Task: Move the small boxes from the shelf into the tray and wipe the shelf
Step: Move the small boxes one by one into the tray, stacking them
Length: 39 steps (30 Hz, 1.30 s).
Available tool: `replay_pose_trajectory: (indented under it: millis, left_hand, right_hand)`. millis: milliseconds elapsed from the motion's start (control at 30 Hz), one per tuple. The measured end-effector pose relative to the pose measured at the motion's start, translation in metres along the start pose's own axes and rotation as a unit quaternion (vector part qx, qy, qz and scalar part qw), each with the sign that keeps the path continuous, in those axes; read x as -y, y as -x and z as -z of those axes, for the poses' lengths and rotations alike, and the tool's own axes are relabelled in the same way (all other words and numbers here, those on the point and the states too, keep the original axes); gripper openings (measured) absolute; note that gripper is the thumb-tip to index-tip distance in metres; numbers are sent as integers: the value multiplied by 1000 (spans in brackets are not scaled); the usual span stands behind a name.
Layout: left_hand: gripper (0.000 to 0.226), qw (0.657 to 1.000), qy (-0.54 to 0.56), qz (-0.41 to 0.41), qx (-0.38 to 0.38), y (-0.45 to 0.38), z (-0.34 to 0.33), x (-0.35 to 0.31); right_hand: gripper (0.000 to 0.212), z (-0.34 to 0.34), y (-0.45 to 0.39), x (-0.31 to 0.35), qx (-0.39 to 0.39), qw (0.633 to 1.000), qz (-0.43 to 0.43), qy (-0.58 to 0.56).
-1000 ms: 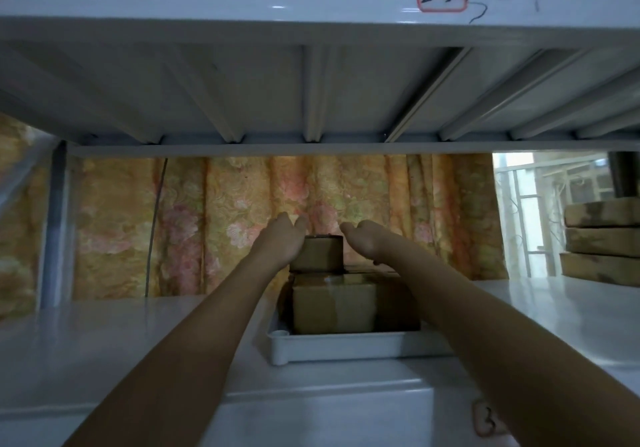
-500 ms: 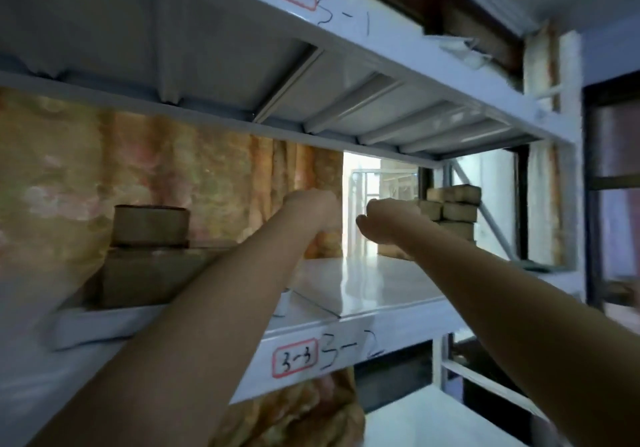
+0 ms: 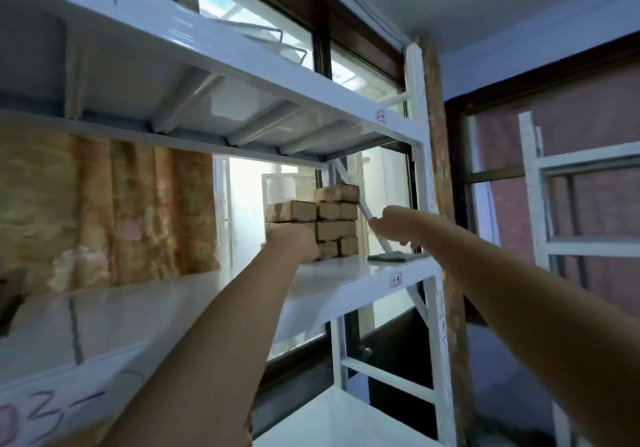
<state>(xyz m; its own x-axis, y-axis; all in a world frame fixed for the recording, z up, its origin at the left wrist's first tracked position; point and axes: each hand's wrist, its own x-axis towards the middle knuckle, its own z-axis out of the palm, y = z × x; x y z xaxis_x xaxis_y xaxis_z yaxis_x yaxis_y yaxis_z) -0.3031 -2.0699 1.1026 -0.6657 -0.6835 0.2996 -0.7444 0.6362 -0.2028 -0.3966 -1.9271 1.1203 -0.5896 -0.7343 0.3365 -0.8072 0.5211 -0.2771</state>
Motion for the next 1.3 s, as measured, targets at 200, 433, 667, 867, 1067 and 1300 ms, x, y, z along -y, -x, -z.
replay_pose_trajectory:
  millis: [200, 433, 667, 867, 1067, 1300]
  left_hand:
    - [36, 999, 24, 20, -33, -43, -12, -49]
    - [33, 999, 9, 33, -38, -94, -4, -70]
    - [41, 994, 46, 52, -87, -169, 16, -70]
    - [47, 991, 37, 78, -99, -238, 25, -61]
    - [49, 992, -20, 100, -80, -294, 30, -57]
    - [53, 985, -11, 151, -87, -347, 34, -59]
  right_hand:
    - [50, -4, -47, -62, -20, 999, -24, 1]
    - [51, -13, -107, -92, -30, 999, -12, -12]
    - [48, -15, -181, -85, -55, 998, 27, -17]
    - [46, -5, -246, -77, -84, 994, 64, -10]
    - [42, -2, -306, -91, -65, 995, 64, 43]
    - [32, 1, -372, -103, -91, 987, 112, 71]
